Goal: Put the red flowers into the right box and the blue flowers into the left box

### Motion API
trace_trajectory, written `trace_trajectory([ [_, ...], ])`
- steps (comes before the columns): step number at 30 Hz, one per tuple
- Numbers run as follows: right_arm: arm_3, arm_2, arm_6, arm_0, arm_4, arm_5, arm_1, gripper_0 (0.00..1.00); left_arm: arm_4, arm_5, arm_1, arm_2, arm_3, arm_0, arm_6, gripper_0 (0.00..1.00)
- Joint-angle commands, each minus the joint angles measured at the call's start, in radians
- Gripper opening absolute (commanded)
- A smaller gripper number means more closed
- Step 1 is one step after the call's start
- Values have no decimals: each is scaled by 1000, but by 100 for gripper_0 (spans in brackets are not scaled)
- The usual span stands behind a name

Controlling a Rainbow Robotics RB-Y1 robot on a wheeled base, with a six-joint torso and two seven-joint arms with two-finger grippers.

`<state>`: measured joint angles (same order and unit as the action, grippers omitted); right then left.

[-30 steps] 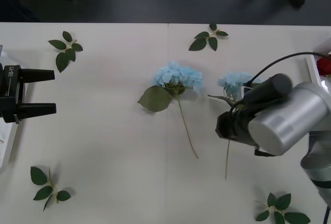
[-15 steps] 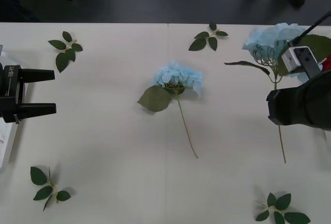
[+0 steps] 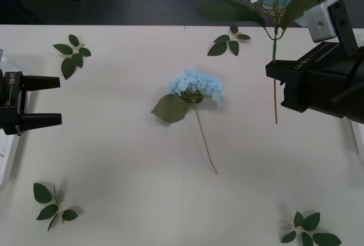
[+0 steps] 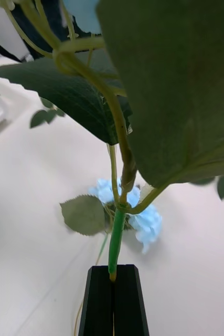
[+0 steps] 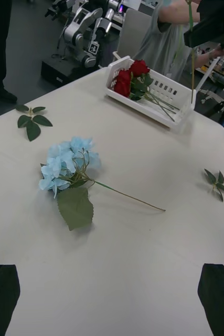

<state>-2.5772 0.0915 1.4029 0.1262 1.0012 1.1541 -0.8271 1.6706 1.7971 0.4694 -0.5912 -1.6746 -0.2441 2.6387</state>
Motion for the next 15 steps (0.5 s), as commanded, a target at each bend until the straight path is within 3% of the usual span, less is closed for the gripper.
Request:
trace_trajectory([
  [1,-3,-52,122,0,53,-168,-81,0,8,5,38,7,-27,-9,47,100],
  [7,51,-231,211,58,8,-439,-130,0,8,5,38,7,-27,-9,47,100],
  [8,60,-256,217,69,4,-459,-133,0,5,2,8,14,-4,25,46,100],
  [15,201,-529,226,240,-75,-625,-132,0,97,-41,-8,34,58,40,49,100],
])
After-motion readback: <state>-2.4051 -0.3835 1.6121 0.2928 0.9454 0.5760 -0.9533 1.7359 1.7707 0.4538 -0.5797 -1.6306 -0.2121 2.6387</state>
